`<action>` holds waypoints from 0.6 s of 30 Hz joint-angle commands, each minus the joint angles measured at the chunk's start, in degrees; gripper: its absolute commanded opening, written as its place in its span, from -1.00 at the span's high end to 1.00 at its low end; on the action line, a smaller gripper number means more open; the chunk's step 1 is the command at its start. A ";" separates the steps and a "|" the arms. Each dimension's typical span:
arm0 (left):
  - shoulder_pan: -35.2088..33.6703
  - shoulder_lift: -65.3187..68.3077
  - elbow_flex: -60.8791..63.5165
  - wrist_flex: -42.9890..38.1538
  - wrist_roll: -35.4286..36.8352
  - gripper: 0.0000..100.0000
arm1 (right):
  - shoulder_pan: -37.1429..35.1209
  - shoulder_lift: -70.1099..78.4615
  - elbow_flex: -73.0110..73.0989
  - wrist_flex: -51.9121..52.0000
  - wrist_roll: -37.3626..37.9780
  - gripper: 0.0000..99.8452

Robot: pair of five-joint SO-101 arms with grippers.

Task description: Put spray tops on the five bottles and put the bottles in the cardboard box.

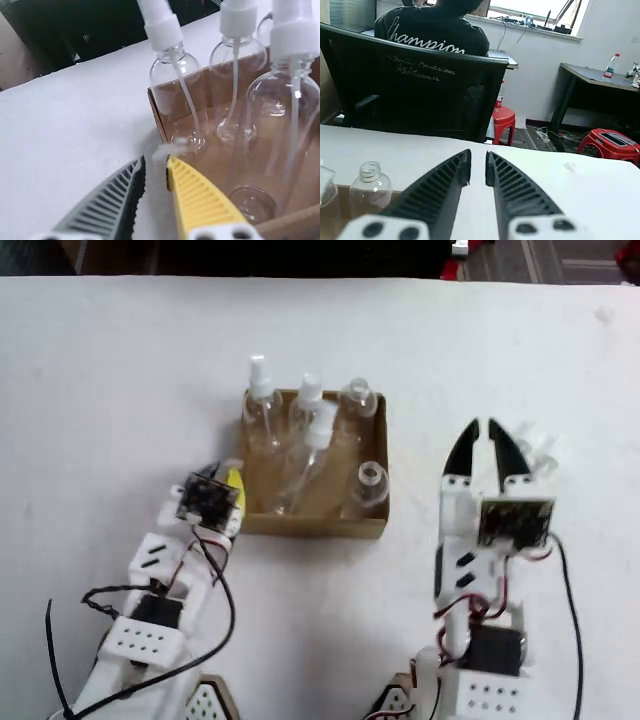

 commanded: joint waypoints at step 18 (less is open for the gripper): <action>-5.41 -1.27 -0.26 -1.05 5.71 0.86 | 13.49 97.54 -80.00 29.05 -7.12 0.56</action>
